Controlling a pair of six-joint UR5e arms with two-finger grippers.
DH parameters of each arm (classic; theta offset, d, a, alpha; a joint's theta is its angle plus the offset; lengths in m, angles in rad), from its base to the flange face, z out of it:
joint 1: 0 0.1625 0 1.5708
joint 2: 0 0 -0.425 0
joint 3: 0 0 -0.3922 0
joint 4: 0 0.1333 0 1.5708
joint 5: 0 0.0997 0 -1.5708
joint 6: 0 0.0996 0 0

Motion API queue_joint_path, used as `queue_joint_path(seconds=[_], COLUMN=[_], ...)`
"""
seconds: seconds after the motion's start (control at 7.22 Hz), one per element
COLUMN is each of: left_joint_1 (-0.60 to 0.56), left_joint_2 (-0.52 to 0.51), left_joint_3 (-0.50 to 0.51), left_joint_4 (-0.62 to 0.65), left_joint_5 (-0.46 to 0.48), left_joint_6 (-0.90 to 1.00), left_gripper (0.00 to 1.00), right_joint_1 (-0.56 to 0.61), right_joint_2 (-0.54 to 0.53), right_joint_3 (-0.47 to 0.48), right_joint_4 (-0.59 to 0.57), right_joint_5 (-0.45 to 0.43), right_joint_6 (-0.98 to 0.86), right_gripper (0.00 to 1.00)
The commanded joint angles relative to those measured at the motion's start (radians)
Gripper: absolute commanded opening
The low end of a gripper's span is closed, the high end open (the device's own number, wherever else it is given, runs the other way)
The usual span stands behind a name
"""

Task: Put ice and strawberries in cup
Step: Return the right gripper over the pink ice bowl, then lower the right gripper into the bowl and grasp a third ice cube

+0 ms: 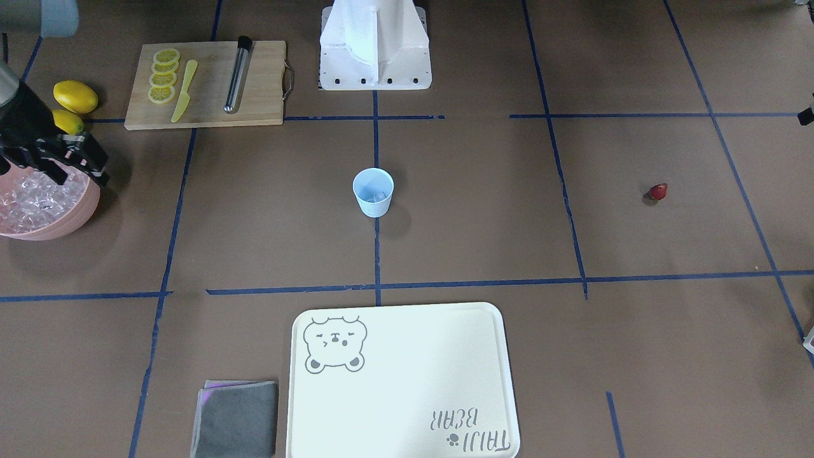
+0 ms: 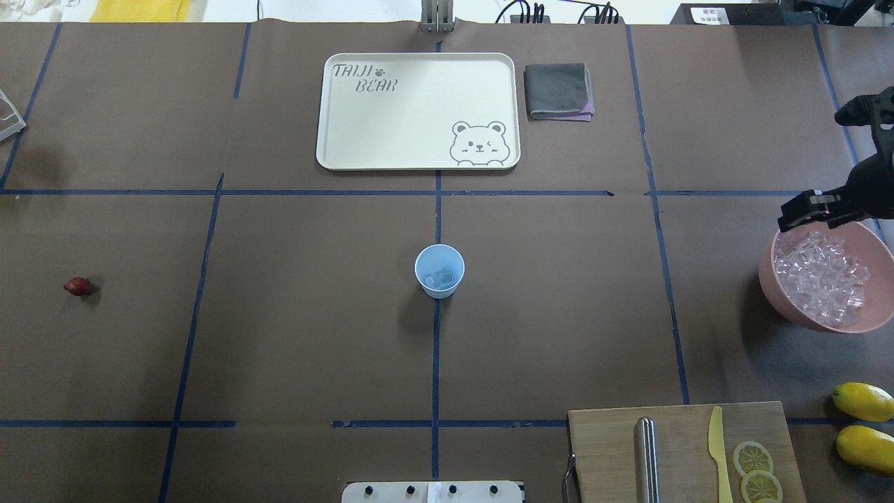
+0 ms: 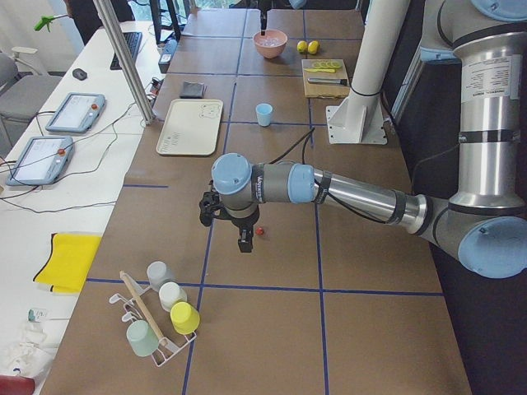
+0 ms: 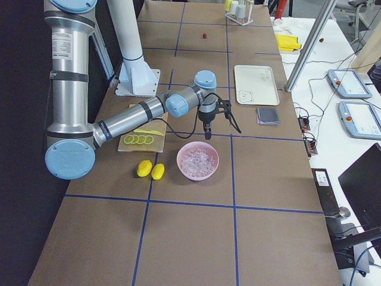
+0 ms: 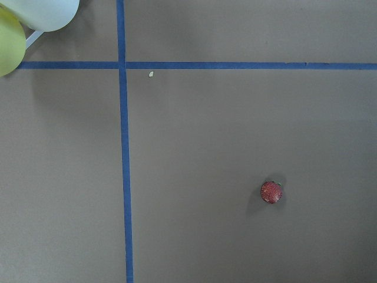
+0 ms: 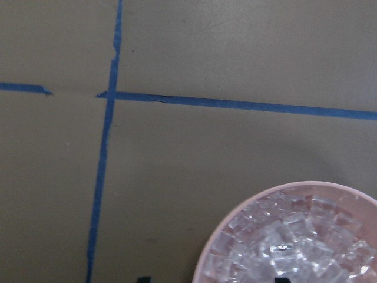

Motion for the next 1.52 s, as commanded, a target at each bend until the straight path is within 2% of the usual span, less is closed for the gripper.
queue_joint_path(seconds=[0.0,0.14,0.28,1.11,1.25,1.38], left_joint_1=[0.004,0.004,0.004,0.004,0.004,0.004], left_joint_2=[0.000,0.001,0.001,0.003,0.003,0.003], left_joint_3=[-0.008,-0.023,-0.035,-0.040,-0.038,-0.040], left_joint_4=[-0.001,0.001,0.003,0.006,0.006,0.006], left_joint_5=[-0.001,-0.001,-0.001,-0.001,-0.001,-0.001], left_joint_6=[-0.012,-0.028,-0.033,-0.033,-0.033,-0.033], left_gripper=[1.00,1.00,1.00,1.00,1.00,1.00], right_joint_1=[0.006,0.001,-0.029,-0.069,-0.069,-0.071], right_joint_2=[-0.036,-0.054,-0.054,-0.059,-0.071,-0.074], right_joint_3=[-0.053,-0.125,-0.177,-0.196,-0.196,-0.196], right_joint_4=[0.046,0.188,0.279,0.272,0.272,0.272], right_joint_5=[-0.054,-0.050,-0.049,-0.044,-0.044,-0.044], right_joint_6=[-0.230,-0.252,-0.245,-0.241,-0.241,-0.241], right_gripper=[0.77,0.77,0.77,0.71,0.67,0.55])
